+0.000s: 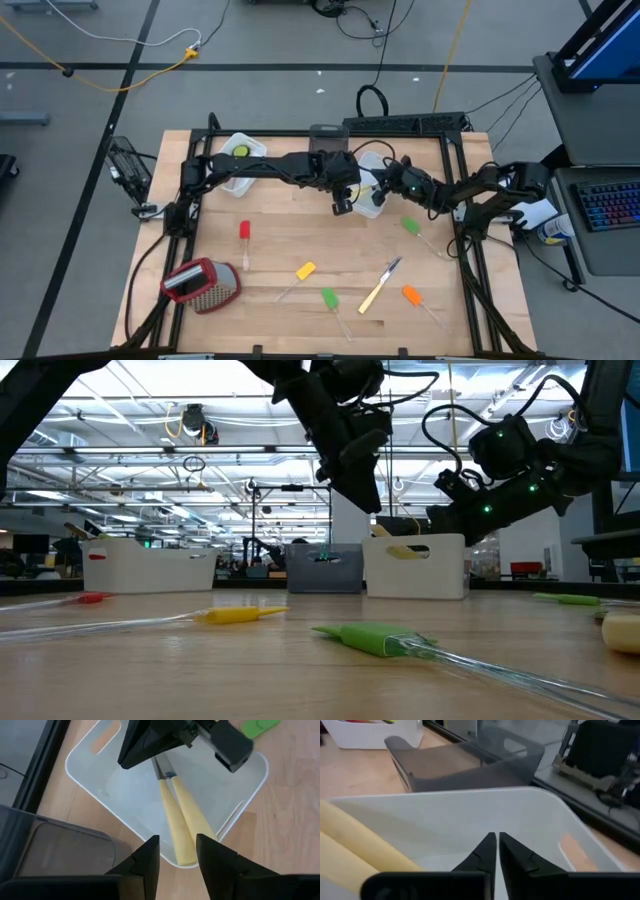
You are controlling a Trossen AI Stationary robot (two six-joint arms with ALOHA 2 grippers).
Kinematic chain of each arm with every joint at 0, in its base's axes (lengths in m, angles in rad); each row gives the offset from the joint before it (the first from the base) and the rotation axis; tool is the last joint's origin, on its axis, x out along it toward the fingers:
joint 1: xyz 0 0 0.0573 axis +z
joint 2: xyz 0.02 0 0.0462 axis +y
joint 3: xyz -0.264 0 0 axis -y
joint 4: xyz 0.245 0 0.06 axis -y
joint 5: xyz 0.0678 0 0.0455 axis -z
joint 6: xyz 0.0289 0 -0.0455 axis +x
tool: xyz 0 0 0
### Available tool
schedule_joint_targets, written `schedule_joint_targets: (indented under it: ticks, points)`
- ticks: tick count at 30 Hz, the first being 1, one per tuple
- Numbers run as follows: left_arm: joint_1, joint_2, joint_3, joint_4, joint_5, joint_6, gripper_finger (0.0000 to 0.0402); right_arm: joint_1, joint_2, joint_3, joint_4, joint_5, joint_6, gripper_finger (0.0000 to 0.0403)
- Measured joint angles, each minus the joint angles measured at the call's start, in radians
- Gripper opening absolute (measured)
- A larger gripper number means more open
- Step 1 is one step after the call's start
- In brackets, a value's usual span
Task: Pick & Place Kitchen Items
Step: Put the yellow knife into the right white bin
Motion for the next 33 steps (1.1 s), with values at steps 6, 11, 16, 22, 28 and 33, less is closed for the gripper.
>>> schedule_joint_targets:
  ticks: [6, 11, 16, 22, 28, 33]
  points:
    - [0.000, -0.002, 0.000, -0.061, -0.010, -0.007, 0.0131, 0.009, -0.038, 0.000, 0.001, 0.000, -0.032, 0.0070]
    - [0.000, -0.014, 0.000, -0.104, 0.001, -0.008, 0.0131, 0.064, -0.104, -0.001, -0.012, -0.001, -0.053, 0.0121]
    - [0.000, -0.040, 0.000, -0.116, 0.077, -0.004, 0.0131, 0.157, -0.172, -0.001, -0.030, -0.025, -0.135, 0.0164]
    - [0.004, -0.097, 0.000, -0.133, 0.110, 0.015, 0.0131, 0.241, -0.243, -0.001, -0.035, -0.302, -0.120, 0.0189]
    - [0.005, -0.155, -0.026, -0.135, 0.122, 0.029, 0.0131, 0.318, -0.254, 0.000, -0.037, -0.504, -0.029, 0.0187]
    - [0.005, -0.222, -0.100, -0.099, 0.157, 0.024, 0.0131, 0.412, -0.249, 0.000, -0.037, -0.575, 0.001, 0.0186]
